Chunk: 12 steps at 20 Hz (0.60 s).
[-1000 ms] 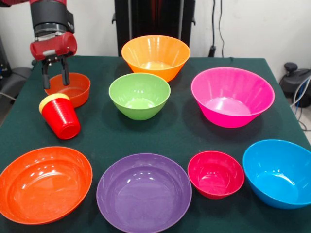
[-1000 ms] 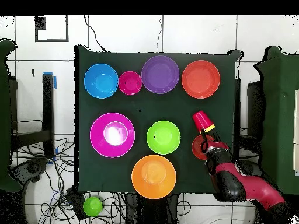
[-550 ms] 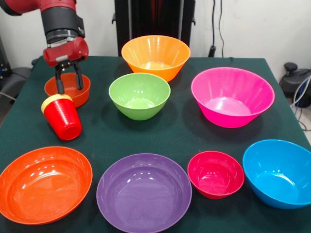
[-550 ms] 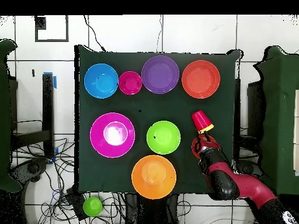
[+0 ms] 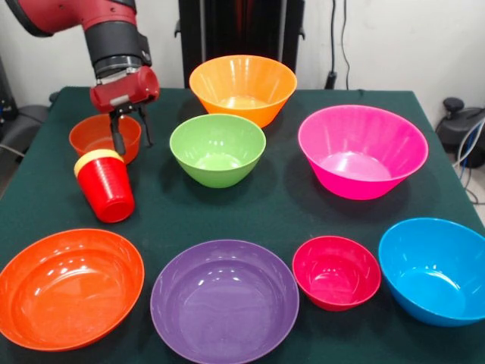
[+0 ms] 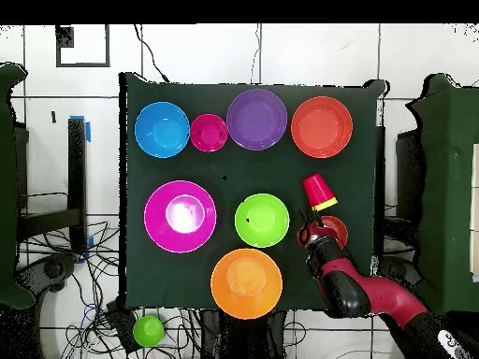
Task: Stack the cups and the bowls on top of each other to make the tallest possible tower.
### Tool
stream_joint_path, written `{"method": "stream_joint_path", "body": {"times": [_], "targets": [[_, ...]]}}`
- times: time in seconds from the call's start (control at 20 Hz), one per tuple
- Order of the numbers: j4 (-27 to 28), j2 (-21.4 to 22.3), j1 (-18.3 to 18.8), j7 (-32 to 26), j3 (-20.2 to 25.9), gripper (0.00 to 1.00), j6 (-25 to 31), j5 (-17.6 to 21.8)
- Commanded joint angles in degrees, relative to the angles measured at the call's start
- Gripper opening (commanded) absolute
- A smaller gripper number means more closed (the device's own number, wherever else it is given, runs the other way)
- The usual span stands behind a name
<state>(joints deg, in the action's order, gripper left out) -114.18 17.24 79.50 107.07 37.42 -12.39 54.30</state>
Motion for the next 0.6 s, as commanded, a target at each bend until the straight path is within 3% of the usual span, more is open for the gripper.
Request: {"method": "stream_joint_path", "body": {"times": [0.05,0.6], "targets": [[7.1,-2.5,-3.0,2.3,-2.5,1.0,3.6,5.0],[7.0,-3.6,0.1,1.5,0.0,1.0,6.6,6.4]]}}
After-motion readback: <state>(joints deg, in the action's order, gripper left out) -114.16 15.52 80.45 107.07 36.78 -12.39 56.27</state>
